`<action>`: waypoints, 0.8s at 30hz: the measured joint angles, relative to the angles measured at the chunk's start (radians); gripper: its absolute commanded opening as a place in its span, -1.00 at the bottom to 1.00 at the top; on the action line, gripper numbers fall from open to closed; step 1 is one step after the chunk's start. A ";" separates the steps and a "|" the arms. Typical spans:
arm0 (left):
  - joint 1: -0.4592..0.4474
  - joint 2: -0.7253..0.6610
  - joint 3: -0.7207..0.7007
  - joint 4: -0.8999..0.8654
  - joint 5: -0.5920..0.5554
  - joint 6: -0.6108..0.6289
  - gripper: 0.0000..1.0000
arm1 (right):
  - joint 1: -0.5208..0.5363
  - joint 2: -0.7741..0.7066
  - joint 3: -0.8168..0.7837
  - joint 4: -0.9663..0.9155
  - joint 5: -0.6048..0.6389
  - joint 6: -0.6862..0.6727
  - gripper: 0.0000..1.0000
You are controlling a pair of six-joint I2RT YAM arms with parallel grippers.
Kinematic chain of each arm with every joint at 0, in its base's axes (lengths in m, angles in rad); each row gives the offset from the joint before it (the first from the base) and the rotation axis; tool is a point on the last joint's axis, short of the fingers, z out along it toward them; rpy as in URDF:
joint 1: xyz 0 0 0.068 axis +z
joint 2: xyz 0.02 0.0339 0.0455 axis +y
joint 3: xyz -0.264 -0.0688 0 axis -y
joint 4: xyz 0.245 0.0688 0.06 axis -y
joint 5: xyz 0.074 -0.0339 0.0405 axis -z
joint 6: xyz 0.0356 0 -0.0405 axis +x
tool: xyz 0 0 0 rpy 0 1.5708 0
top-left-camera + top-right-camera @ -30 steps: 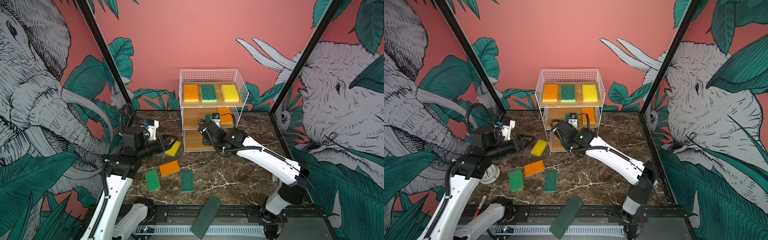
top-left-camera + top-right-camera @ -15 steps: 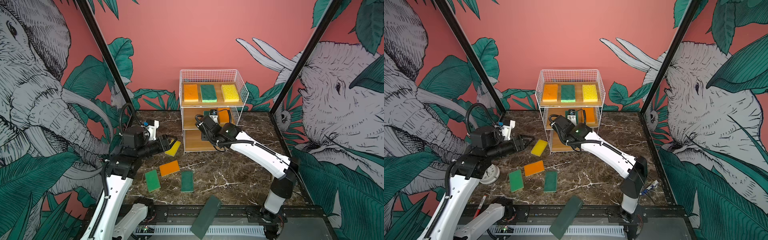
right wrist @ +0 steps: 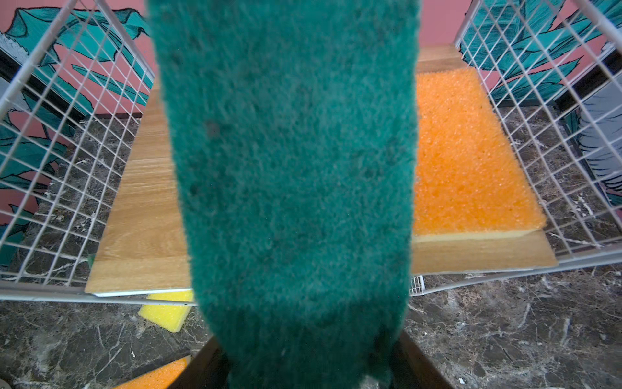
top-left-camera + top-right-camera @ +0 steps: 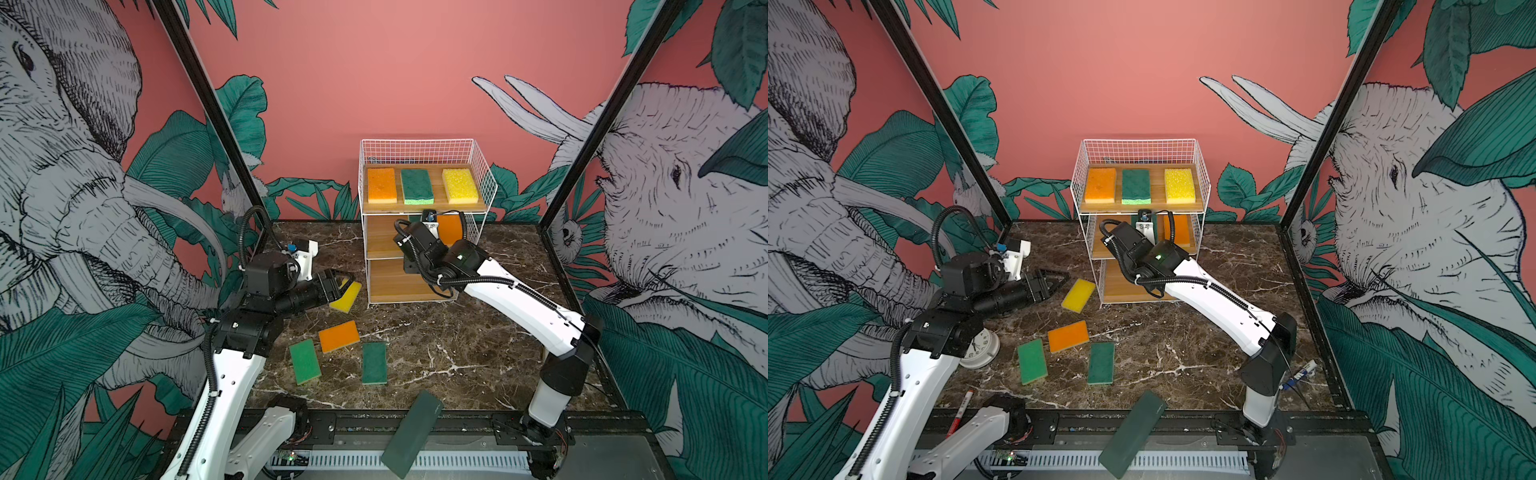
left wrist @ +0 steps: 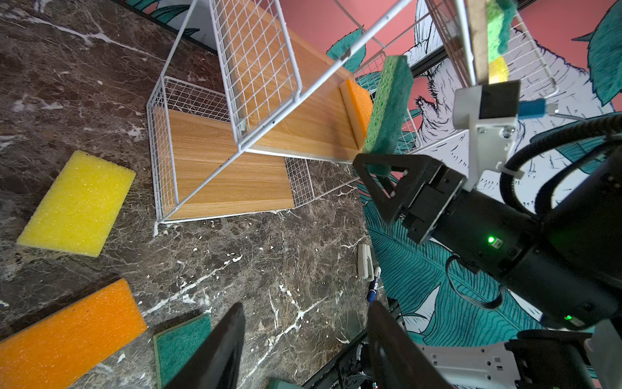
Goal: Arrange cleaning sponges on a shelf
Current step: Place the cleaning sponge at the shelf.
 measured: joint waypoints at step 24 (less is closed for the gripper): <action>0.000 0.000 0.000 0.000 0.000 0.000 0.19 | -0.021 0.045 0.000 0.003 0.004 -0.029 0.28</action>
